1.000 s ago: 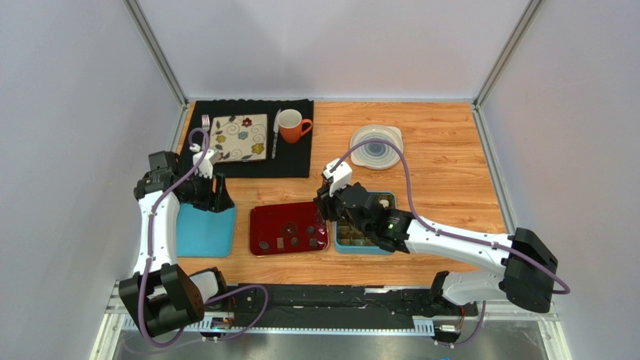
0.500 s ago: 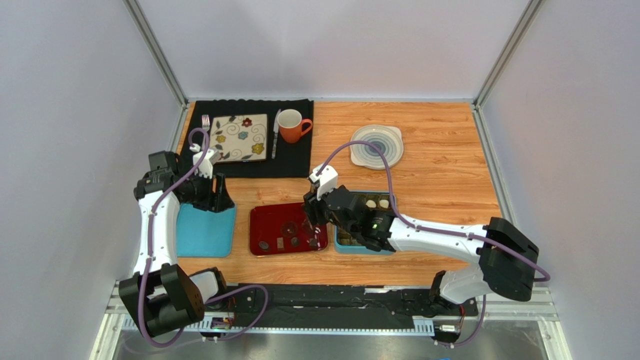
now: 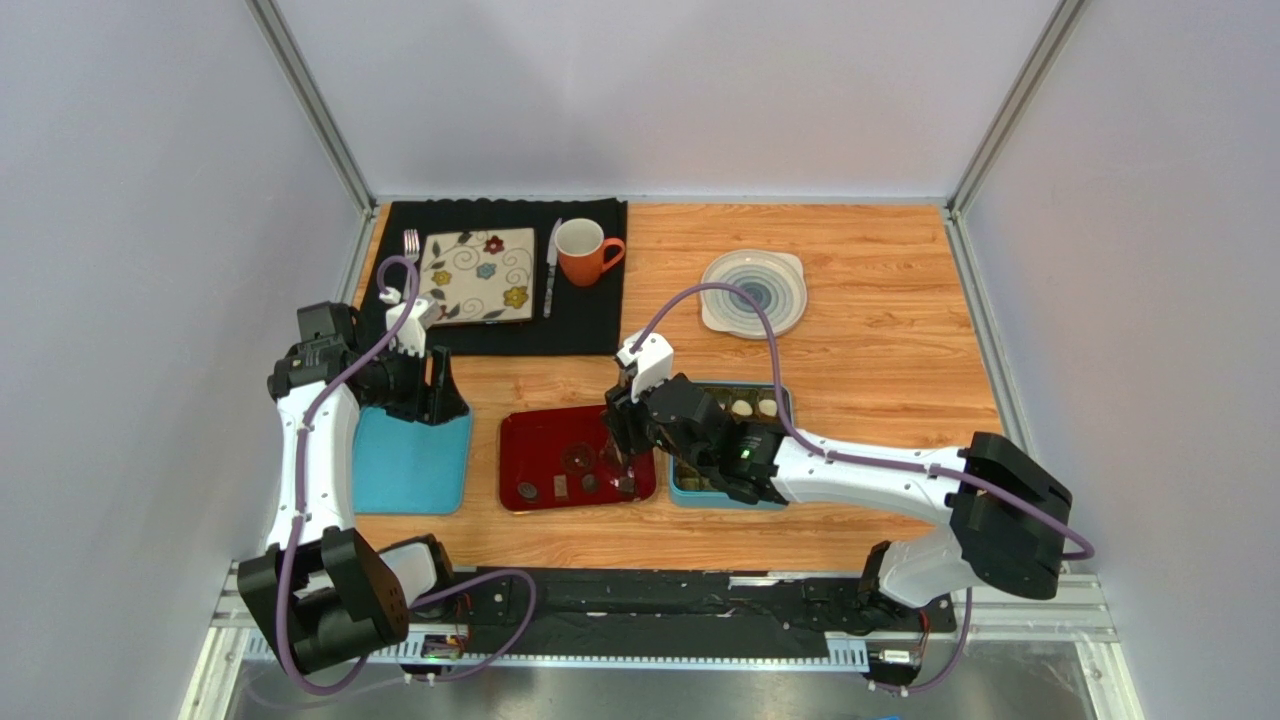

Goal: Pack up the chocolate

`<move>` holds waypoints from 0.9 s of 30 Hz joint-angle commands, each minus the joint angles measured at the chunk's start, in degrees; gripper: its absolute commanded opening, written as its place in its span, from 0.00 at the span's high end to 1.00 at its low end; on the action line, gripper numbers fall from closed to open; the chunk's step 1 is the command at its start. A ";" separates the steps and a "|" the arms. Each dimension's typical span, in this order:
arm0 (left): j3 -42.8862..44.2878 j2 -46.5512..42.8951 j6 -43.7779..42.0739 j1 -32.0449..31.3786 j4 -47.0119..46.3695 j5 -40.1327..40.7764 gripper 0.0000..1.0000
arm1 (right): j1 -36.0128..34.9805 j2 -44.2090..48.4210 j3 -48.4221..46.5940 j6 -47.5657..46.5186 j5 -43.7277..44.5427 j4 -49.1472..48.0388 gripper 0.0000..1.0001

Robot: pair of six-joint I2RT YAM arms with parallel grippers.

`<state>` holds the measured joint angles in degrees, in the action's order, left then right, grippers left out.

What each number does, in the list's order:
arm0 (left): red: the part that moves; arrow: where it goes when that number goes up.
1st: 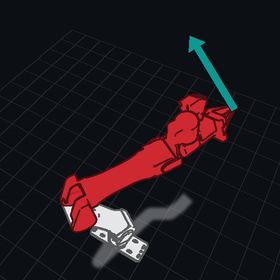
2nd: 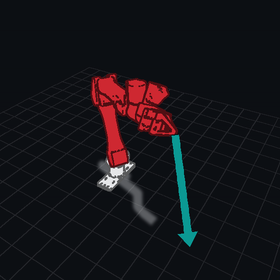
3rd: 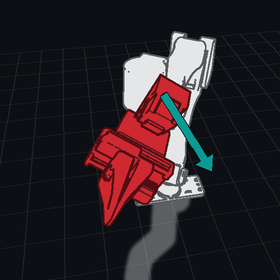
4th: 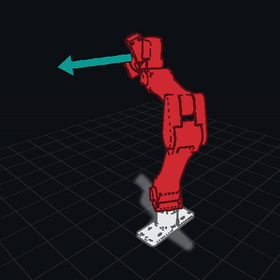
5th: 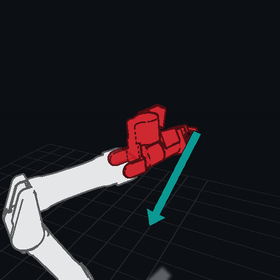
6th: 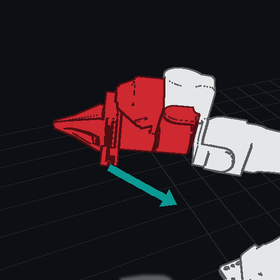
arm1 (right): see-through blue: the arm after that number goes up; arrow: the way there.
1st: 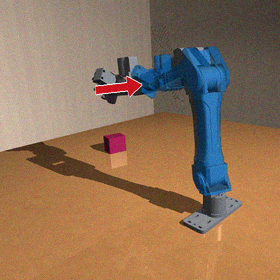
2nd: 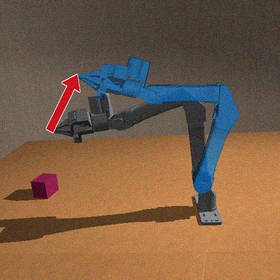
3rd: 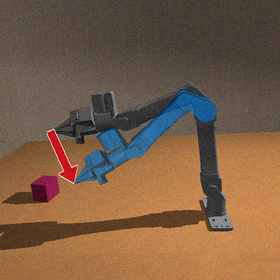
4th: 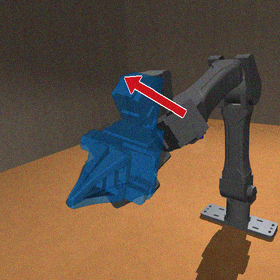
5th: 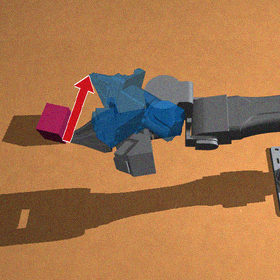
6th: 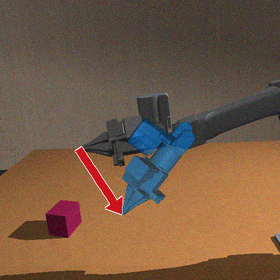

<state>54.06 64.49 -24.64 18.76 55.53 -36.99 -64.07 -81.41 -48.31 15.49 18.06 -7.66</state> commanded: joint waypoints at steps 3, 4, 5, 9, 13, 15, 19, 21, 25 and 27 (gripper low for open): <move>1.66 -1.47 -1.90 0.40 -0.07 -0.36 0.35 | -0.44 0.11 0.77 1.83 0.57 -3.50 0.59; 1.75 -1.47 -1.81 0.48 -0.07 -0.36 0.35 | -0.44 0.28 0.77 1.74 0.74 -3.50 0.60; 1.66 -1.47 -1.81 0.48 -0.16 -0.36 0.35 | -0.44 0.28 0.77 1.65 0.92 -3.50 0.61; 1.57 -1.65 -1.90 0.40 -0.07 -0.27 0.35 | -0.44 -0.07 0.07 1.21 0.83 -3.24 0.63; 1.40 -1.73 -2.16 0.40 -0.07 -0.10 0.35 | -0.44 0.54 -1.25 -0.97 1.62 -3.15 0.69; 1.39 -1.73 -2.16 0.40 0.02 -0.10 0.35 | -0.44 1.69 -3.44 -2.38 2.58 -1.66 0.70; 1.48 -1.82 -2.16 0.48 -0.07 -0.10 0.35 | 0.61 5.29 -6.44 -5.99 5.31 0.89 0.71; 1.40 -1.82 -2.08 0.48 0.02 -0.18 0.35 | 1.49 7.82 -7.05 -7.04 6.01 2.73 0.71; 1.22 -1.82 -2.08 0.48 -0.07 -0.36 0.35 | 4.91 13.00 -5.05 -6.88 8.99 6.33 0.71; 1.13 -1.82 -2.25 0.40 -0.07 -0.36 0.35 | 6.23 15.39 -3.72 -5.30 10.23 10.10 0.72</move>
<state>54.06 64.05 -25.04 18.74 55.53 -36.82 -60.58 -71.50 -52.45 10.09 23.31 -2.17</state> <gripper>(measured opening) 0.647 0.304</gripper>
